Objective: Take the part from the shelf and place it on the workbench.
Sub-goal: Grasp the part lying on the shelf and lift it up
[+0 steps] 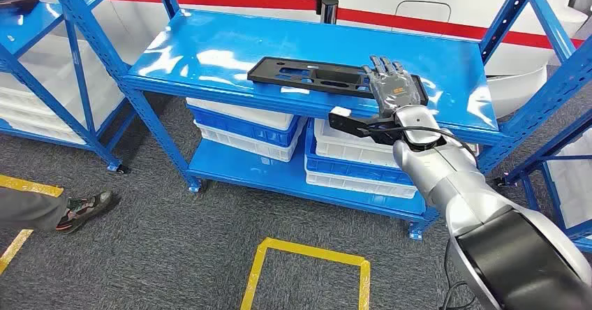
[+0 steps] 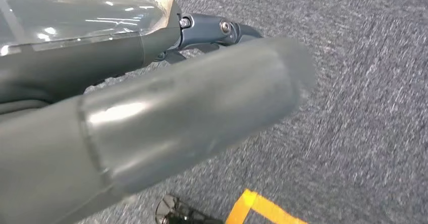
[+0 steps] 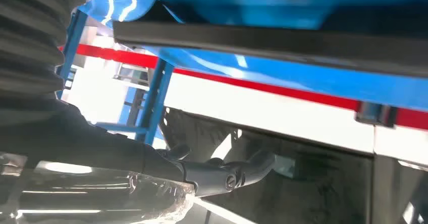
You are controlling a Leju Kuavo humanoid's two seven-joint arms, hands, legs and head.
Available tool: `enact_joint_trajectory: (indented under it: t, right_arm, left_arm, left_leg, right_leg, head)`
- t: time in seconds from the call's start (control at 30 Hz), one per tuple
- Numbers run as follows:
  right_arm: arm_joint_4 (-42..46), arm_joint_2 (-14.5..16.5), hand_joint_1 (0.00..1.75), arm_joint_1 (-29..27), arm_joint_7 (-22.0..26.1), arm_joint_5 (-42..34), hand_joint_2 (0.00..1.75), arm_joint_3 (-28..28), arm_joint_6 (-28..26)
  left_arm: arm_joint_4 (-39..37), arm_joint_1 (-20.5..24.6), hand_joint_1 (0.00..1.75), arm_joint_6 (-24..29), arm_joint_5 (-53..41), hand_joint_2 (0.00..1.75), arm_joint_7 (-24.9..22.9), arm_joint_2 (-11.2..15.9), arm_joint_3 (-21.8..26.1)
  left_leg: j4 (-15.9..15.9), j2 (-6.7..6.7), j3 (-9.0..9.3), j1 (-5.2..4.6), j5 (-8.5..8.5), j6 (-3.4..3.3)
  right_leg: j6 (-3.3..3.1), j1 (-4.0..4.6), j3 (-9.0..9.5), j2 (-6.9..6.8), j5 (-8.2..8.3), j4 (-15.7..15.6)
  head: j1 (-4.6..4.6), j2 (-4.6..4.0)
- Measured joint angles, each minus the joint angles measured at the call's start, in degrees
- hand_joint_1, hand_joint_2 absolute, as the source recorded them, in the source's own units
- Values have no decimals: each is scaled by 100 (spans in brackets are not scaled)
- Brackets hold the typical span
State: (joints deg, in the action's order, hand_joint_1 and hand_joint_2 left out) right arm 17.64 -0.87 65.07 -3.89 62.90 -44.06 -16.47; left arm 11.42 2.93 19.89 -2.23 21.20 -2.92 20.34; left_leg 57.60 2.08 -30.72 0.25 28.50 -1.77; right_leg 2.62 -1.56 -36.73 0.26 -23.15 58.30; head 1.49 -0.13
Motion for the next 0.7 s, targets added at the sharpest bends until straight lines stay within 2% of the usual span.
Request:
enact_joint_trajectory:
  t: [0.17,0.33,0.5,0.7]
  right_arm:
    - [1,32,0,33,0,15,175,0,29]
    - [0,68,0,47,0,52,175,1,95]
    - [0,88,0,74,23,65,175,17,96]
    - [0,154,0,76,52,72,175,45,89]
  left_arm:
    - [-3,9,0,4,24,0,-14,0,27]
    - [-3,15,0,18,26,0,-51,-5,44]
    - [-3,11,0,40,34,0,-61,-8,68]
    - [-3,9,0,39,42,0,-38,-12,97]
  left_leg:
    - [-75,-39,50,9,1,-6]
    - [-105,-71,53,18,7,34]
    - [-107,-81,49,18,-9,118]
    - [-100,-81,52,-10,-15,124]
  right_leg:
    - [-15,16,1,27,-12,-1]
    - [-115,41,2,32,-14,-1]
    - [-144,45,4,30,2,-1]
    - [-145,33,11,29,7,-1]
  head:
    - [5,0]
    - [2,0]
    - [-1,0]
    - [-2,0]
